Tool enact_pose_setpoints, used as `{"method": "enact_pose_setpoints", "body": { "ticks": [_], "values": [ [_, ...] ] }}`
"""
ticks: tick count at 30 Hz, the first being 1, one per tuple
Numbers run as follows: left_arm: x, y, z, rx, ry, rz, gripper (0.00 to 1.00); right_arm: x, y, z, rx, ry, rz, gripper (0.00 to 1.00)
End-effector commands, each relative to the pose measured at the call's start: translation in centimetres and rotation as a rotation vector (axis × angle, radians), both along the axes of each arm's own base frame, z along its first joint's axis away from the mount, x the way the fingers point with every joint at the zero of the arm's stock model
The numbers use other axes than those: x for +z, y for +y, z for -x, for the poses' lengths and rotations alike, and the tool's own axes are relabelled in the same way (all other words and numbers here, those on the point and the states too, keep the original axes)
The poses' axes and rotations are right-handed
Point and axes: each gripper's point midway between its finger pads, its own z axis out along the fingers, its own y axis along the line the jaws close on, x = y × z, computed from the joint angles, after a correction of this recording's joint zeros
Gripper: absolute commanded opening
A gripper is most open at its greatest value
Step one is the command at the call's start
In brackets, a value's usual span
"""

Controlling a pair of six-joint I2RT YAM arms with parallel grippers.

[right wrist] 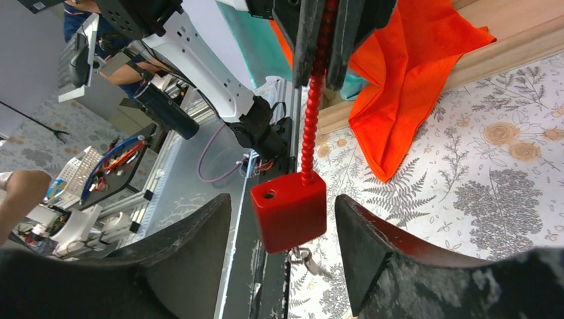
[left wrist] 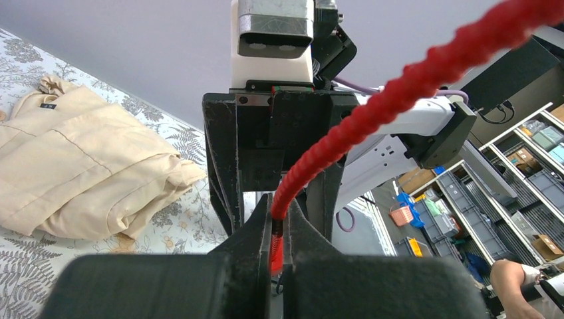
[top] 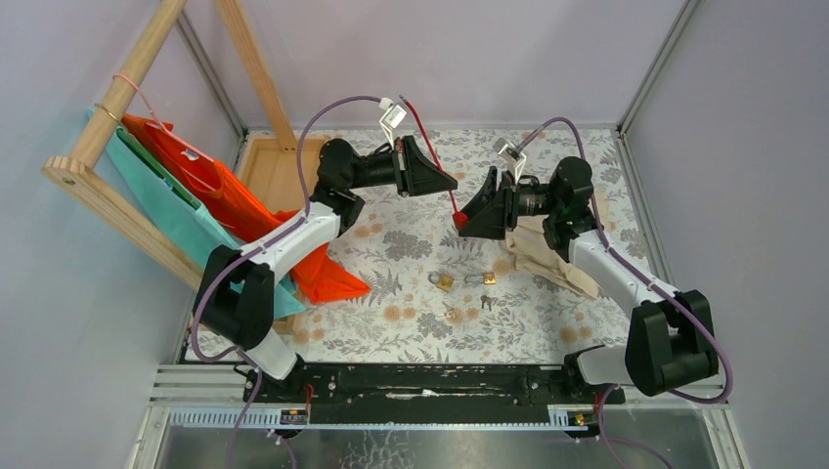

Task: Lock with the key
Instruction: Lock the lock.

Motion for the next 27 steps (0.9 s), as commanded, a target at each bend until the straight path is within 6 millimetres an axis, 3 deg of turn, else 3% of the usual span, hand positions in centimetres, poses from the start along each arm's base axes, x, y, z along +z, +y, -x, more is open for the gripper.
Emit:
{"method": "enact_pose_setpoints", "body": {
  "ticks": [1, 12, 18, 22, 27],
  "values": [
    [1.8, 0.5, 0.9, 0.003, -0.079, 0.052, 0.00, 1.2, 0.3, 0.6, 0.038, -0.046, -0.028, 0.63],
    [1.7, 0.5, 0.8, 0.013, -0.062, 0.061, 0.00, 1.0, 0.3, 0.9, 0.044, -0.041, -0.032, 0.47],
    [0.9, 0.4, 0.0, 0.048, -0.030, 0.031, 0.01, 1.1, 0.4, 0.8, 0.039, -0.049, -0.034, 0.27],
    [-0.3, 0.2, -1.2, 0.105, 0.025, -0.026, 0.11, 0.9, 0.4, 0.2, 0.014, -0.059, -0.031, 0.01],
    [-1.4, 0.2, -2.9, 0.188, 0.086, -0.094, 0.23, -0.2, 0.6, -1.1, -0.036, -0.060, 0.025, 0.00]
  ]
}}
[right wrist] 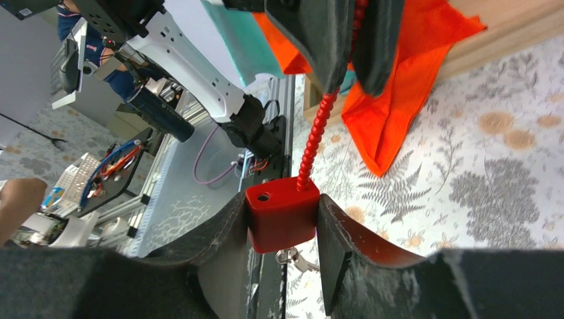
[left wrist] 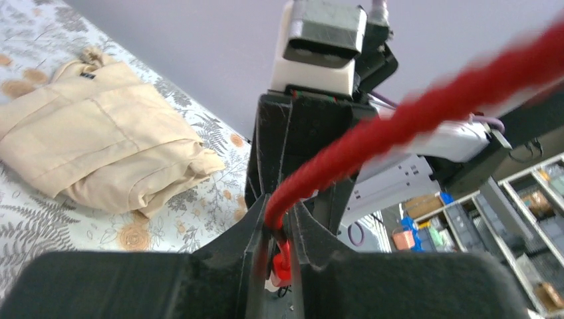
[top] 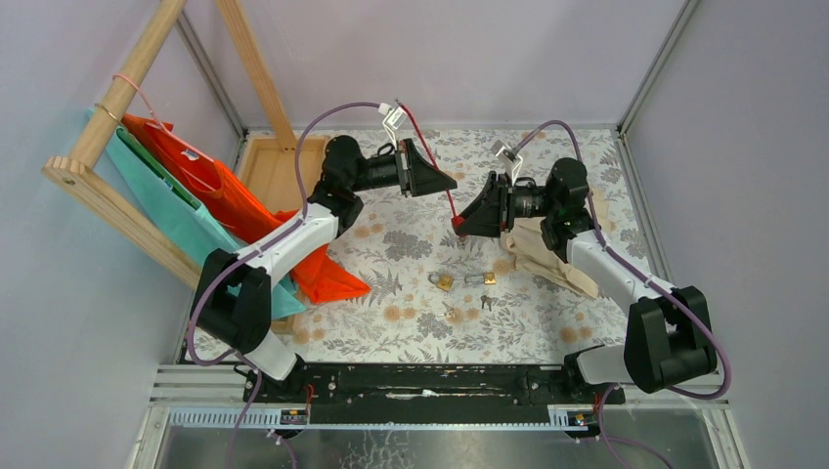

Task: Lock with the key
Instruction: Lock the lock.

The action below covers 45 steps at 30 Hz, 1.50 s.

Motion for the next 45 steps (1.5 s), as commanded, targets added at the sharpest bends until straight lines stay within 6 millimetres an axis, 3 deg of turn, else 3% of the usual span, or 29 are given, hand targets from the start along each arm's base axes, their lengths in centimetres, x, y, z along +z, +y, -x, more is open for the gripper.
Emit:
{"method": "enact_pose_setpoints", "body": {
  "ticks": [1, 9, 13, 19, 23, 34, 45],
  "values": [
    [0.3, 0.3, -2.0, 0.123, 0.011, -0.055, 0.27, 0.1, 0.2, -1.0, -0.035, -0.080, 0.046, 0.00],
    [-1.9, 0.4, -3.4, 0.214, 0.091, -0.152, 0.50, -0.7, 0.0, -2.7, -0.123, -0.111, 0.127, 0.00],
    [-2.6, 0.3, -3.6, 0.232, 0.104, -0.172, 0.51, -1.1, -0.1, -3.1, -0.145, -0.116, 0.150, 0.00],
    [-3.1, -0.2, -3.5, 0.225, 0.104, -0.191, 0.29, -1.3, -0.2, -3.3, -0.163, -0.119, 0.162, 0.00],
    [-2.5, -0.7, -3.0, 0.184, 0.104, -0.153, 0.01, -1.4, -0.2, -3.4, -0.168, -0.120, 0.166, 0.00],
    [0.5, -0.7, -0.9, 0.068, 0.064, -0.008, 0.00, -1.8, -0.2, -2.1, -0.111, -0.085, 0.112, 0.42],
    [1.1, -0.1, -0.9, 0.073, 0.062, 0.019, 0.00, -1.8, -0.1, -1.3, -0.077, -0.070, 0.088, 0.57]
  ]
}}
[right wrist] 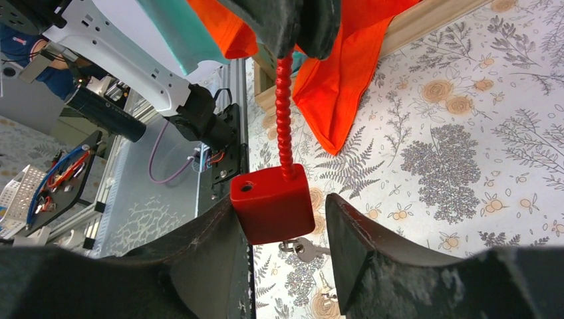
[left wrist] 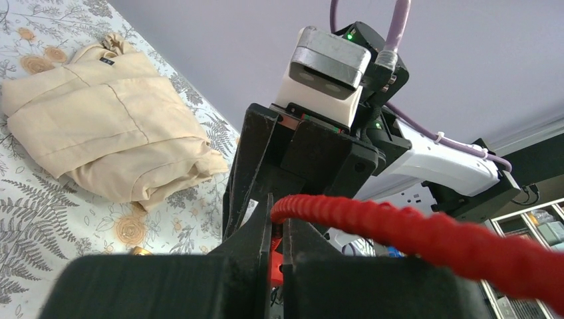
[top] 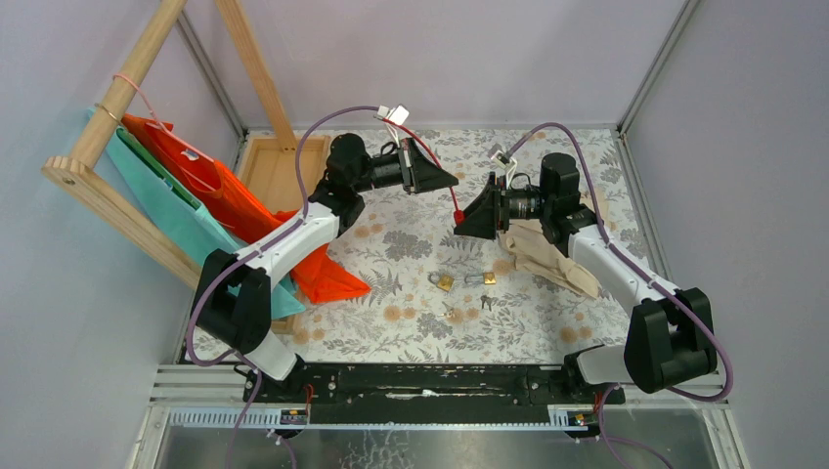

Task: Lock with the key
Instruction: Lock the lock.

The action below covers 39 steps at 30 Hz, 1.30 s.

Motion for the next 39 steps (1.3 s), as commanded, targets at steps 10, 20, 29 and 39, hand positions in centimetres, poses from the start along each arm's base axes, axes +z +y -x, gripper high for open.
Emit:
{"method": "enact_pose_setpoints", "body": {
  "ticks": [10, 20, 29, 39],
  "values": [
    [1.0, 0.6, 0.3, 0.006, -0.038, 0.043, 0.00, 2.1, -0.1, 1.0, 0.050, -0.067, -0.062, 0.49],
    [0.4, 0.9, -0.2, 0.027, -0.022, 0.038, 0.00, 2.1, -0.2, 1.0, 0.052, -0.070, -0.067, 0.23],
    [0.3, 2.1, -1.1, 0.080, -0.083, 0.011, 0.48, 2.8, -0.8, 0.9, 0.047, -0.083, -0.077, 0.00],
    [1.1, 6.0, -0.7, 0.062, -0.217, -0.050, 0.74, 4.1, -2.7, -0.1, -0.013, -0.125, -0.049, 0.00]
  ]
}}
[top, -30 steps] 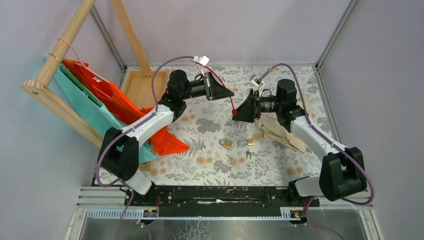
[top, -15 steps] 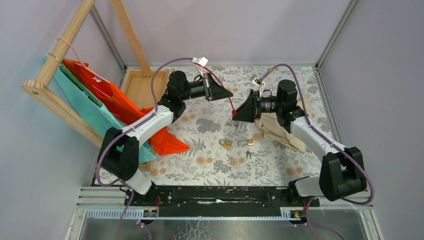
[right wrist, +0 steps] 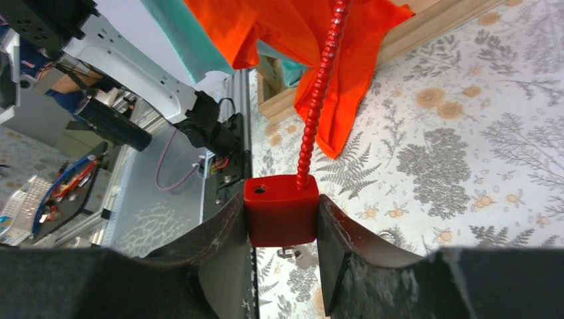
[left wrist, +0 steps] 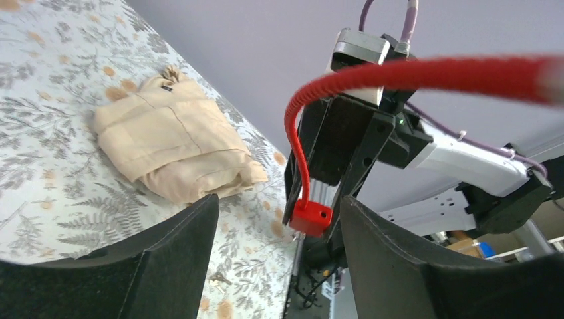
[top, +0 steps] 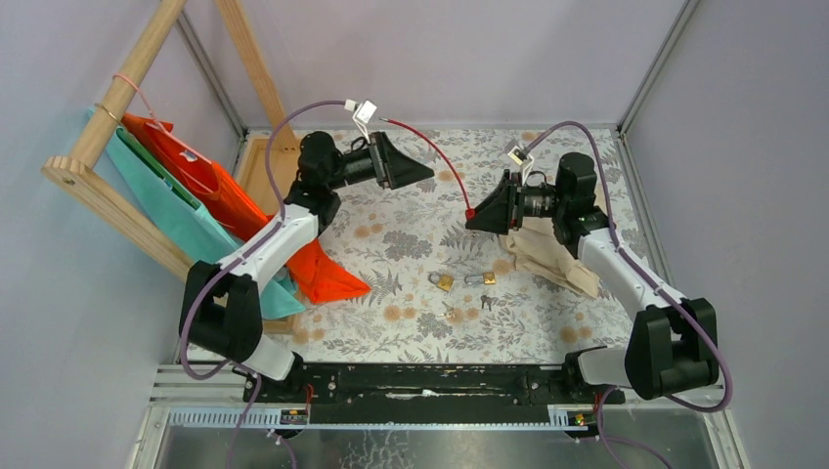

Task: Lock with the key
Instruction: Lock the lock.

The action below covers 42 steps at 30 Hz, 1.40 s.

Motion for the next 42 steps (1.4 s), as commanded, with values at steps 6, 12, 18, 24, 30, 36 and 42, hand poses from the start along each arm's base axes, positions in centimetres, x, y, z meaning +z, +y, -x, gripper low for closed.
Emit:
{"method": "enact_pose_setpoints", "body": {
  "ticks": [6, 12, 18, 24, 30, 36, 42],
  "values": [
    [-1.0, 5.2, 2.0, -0.006, -0.119, -0.209, 0.75, 2.0, -2.5, -0.5, -0.052, -0.267, 0.204, 0.00],
    [-0.8, 8.3, 4.5, 0.015, -0.259, -0.460, 0.75, 1.3, -4.2, -1.4, -0.112, -0.371, 0.355, 0.00],
    [0.9, 10.3, 7.2, 0.045, -0.338, -0.581, 0.70, 0.4, -5.7, -2.2, -0.134, -0.457, 0.486, 0.00],
    [2.3, 10.6, 6.7, 0.060, -0.352, -0.624, 0.66, -0.1, -6.1, -1.3, -0.053, -0.516, 0.548, 0.00],
    [0.4, 8.9, 5.8, -0.055, -0.281, -0.673, 0.64, -0.6, -5.3, 0.2, 0.037, -0.554, 0.568, 0.00],
    [-2.0, 6.5, 6.5, -0.192, -0.213, -0.713, 0.58, -0.9, -4.4, 1.2, 0.089, -0.564, 0.569, 0.00],
    [-3.8, 6.0, 7.0, -0.255, -0.176, -0.752, 0.47, -1.3, -4.2, 1.4, 0.103, -0.557, 0.574, 0.00]
  ]
}}
